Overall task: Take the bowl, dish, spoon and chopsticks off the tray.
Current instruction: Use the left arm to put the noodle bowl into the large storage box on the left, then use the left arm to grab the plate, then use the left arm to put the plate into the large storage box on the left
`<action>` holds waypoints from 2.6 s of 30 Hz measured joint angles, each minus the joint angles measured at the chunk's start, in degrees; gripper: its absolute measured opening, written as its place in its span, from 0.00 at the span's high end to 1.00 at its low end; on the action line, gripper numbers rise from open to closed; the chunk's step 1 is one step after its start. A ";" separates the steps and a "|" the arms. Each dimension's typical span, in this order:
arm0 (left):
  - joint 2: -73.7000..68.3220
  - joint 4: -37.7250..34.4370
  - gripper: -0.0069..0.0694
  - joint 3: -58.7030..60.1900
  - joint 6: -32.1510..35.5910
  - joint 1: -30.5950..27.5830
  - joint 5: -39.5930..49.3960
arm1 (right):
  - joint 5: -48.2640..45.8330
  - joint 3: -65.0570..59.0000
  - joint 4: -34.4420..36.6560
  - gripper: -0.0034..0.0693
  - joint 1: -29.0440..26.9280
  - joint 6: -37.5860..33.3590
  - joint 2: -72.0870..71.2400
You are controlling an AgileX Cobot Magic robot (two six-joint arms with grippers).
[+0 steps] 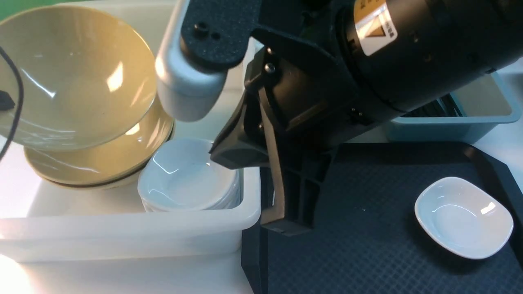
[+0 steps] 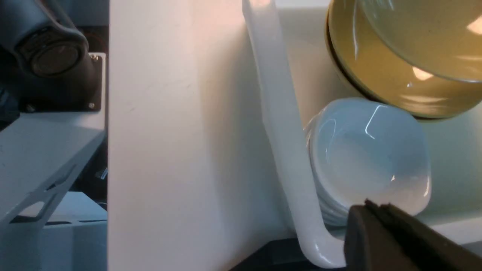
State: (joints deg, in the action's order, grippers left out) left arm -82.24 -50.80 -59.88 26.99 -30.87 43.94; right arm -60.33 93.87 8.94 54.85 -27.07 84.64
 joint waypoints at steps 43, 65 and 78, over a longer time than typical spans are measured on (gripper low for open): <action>-20.49 34.62 0.87 -30.13 -10.67 75.00 3.36 | -11.76 -28.06 -24.39 0.87 -31.33 27.45 -28.78; -59.63 31.03 0.22 -66.38 -10.08 82.97 5.94 | -12.17 -36.60 -22.48 0.87 -31.88 24.94 -45.61; -55.86 29.45 0.89 -67.16 -11.89 79.96 13.84 | -12.05 -36.60 -22.40 0.85 -31.93 22.96 -45.61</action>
State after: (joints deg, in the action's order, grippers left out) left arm -138.10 -21.35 -127.05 15.10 49.09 57.79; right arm -72.38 57.27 -13.45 22.91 -4.12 39.03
